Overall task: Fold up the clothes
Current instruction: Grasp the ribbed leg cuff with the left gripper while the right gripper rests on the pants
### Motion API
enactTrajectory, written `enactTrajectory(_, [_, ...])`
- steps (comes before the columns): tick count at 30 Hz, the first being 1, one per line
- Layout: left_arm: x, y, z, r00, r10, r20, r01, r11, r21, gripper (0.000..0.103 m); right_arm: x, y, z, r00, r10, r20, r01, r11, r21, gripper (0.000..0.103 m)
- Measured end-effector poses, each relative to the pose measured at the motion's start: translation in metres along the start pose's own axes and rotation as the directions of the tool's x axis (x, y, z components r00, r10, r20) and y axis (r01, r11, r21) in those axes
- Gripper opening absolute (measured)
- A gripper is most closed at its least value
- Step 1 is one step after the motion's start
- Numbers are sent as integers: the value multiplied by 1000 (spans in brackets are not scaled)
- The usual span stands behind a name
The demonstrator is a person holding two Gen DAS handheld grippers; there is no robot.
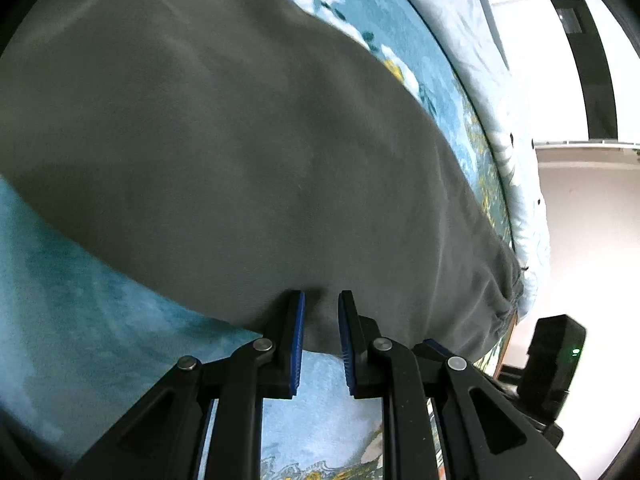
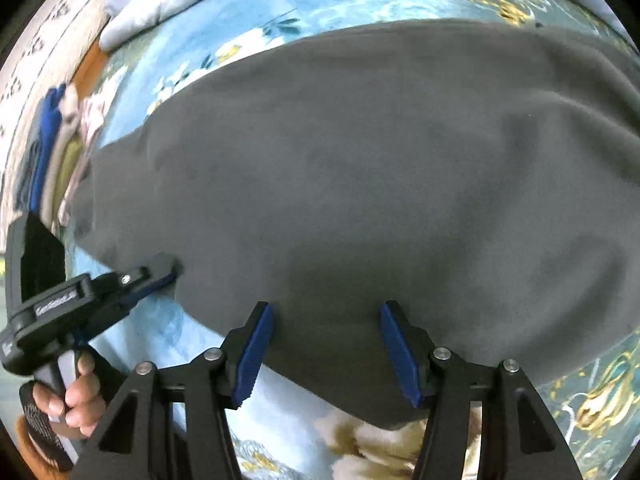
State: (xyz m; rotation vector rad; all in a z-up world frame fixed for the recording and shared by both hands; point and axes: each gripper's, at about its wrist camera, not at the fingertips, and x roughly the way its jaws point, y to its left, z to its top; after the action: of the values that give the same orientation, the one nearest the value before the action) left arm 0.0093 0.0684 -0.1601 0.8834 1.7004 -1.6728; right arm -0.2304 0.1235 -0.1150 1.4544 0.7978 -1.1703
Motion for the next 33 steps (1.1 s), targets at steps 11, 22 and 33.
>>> enactTrajectory(11, [-156,104,26,828,243,505,-72,940,-334,48,-27,27,-6,997,0,79,-4,999,40,60])
enactTrajectory(22, [-135,174,50,892,168,419,62,874,-482,56,-13,76,-14,998,29,56,-26,998,-60,60])
enactTrajectory(33, [-142,178,38,888,144,436,74,892,-446,55,12,74,-2,998,42,38,-42,999,5,60])
